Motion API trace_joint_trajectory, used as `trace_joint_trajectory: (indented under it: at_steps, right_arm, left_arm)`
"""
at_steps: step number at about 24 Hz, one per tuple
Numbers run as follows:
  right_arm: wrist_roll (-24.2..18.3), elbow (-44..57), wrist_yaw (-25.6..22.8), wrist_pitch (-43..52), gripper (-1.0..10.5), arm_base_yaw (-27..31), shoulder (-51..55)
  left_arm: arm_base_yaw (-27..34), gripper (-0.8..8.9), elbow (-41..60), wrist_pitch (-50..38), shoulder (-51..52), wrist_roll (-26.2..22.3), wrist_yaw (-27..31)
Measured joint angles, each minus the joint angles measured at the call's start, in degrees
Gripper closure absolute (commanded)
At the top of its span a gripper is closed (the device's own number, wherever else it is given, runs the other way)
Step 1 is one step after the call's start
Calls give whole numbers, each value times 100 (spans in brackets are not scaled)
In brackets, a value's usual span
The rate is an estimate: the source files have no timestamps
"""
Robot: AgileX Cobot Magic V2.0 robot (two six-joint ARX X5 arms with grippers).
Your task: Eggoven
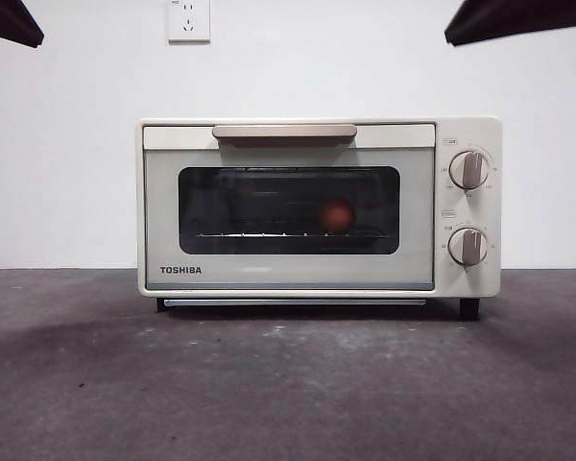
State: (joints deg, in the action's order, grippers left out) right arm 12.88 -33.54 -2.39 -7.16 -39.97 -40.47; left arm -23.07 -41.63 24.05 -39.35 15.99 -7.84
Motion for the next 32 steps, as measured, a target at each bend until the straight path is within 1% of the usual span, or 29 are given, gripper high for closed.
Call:
trace_joint_trajectory:
  at_steps: [3,18,19,22,25,26,28,32]
  right_arm:
    - [0,0,-79,7,944,0,0]
    - [-2,0,-81,63,944,0,0]
    - [-2,0,-81,63,944,0,0]
    - [-2,0,-81,63,944,0,0]
    - [0,0,-81,63,944,0,0]
    - [0,0,-81,63,944,0,0]
    - [-2,0,-81,63,944,0,0]
    - [0,0,-81,63,944,0,0]
  left_arm:
    - [0,808,0,0,0,-2,0]
    - [0,808,0,-2,0,-26,7]
    - [0,808,0,-13,0,-138,48]
    - [7,808,0,-236,-2,-728,203]
    - [146,808,0,-656,11,-1357,625]
    - [282,808,4,-791,42,-1558,758]
    - [634,808,96,-1102,186,-1853,837]
    - [1370,808,686,-1641,782,-2103,879]
